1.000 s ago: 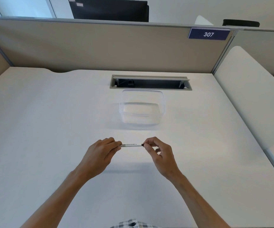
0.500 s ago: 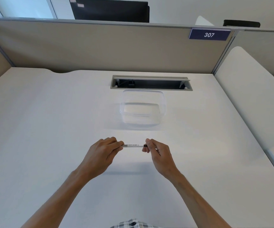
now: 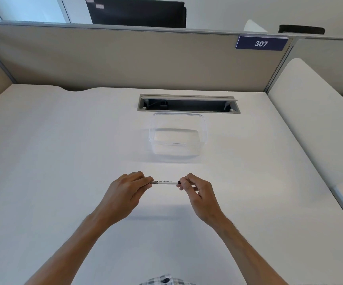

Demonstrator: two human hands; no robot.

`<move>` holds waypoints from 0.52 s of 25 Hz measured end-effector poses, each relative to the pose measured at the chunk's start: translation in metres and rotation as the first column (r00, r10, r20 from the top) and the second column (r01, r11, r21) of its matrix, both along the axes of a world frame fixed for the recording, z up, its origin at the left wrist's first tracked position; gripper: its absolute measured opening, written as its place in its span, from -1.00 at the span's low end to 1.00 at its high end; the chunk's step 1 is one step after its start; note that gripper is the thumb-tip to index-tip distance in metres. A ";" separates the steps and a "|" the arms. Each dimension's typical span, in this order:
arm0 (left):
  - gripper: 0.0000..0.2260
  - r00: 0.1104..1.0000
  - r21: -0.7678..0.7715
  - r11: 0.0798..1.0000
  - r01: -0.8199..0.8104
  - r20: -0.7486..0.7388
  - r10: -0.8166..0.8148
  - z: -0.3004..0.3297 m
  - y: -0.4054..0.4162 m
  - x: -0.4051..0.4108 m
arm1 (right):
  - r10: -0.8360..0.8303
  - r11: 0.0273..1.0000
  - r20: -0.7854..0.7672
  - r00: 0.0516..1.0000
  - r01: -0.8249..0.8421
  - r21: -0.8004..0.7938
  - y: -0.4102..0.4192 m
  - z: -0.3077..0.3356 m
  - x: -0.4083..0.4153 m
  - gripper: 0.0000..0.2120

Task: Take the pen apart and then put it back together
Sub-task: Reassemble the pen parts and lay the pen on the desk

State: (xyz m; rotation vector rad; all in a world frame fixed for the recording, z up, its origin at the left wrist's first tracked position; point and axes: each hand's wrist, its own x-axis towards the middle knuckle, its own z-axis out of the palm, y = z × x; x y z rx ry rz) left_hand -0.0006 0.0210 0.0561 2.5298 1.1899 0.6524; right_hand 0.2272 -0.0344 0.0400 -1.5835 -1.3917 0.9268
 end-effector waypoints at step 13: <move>-0.74 1.000 -0.008 1.000 0.017 -0.011 -0.017 0.002 -0.005 0.001 | -0.068 0.997 -0.015 0.998 0.068 -0.021 -0.002 -0.002 -0.008 -0.54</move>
